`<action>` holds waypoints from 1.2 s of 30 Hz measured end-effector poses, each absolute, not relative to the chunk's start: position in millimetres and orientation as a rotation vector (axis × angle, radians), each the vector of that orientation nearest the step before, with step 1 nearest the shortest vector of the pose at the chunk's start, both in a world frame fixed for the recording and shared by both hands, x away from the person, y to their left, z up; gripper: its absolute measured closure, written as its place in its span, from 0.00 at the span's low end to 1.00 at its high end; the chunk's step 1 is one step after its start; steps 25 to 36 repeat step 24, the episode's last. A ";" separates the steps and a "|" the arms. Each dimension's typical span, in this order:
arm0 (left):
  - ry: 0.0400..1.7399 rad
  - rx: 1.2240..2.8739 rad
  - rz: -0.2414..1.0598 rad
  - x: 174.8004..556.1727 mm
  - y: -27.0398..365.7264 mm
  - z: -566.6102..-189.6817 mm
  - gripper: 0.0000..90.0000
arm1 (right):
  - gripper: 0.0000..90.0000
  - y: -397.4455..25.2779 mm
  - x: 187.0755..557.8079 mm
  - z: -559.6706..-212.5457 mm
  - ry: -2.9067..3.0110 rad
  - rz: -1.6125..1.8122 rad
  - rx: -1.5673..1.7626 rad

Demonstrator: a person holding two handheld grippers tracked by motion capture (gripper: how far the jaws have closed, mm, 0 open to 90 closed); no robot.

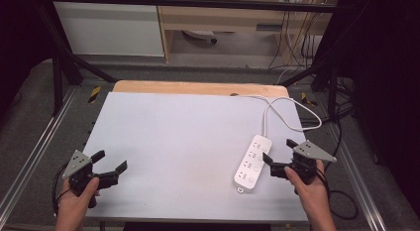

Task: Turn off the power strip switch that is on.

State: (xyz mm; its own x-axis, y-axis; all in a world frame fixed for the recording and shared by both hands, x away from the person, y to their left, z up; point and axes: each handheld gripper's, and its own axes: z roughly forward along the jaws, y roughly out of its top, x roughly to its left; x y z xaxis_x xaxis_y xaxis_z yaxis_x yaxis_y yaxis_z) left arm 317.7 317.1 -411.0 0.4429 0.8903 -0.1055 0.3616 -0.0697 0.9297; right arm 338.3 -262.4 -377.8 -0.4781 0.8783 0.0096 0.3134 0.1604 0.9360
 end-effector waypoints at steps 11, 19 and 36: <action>1.097 1.661 0.628 317.4 317.3 -410.9 0.07 | 0.05 -300.6 327.7 -406.7 1.855 1.302 1.180; 1.101 1.672 0.629 319.4 316.1 -412.8 0.07 | 0.06 -309.9 334.3 -430.7 1.876 1.266 1.230; 1.095 1.679 0.632 320.3 314.3 -413.2 0.07 | 0.05 -304.5 338.3 -439.2 1.925 1.186 1.286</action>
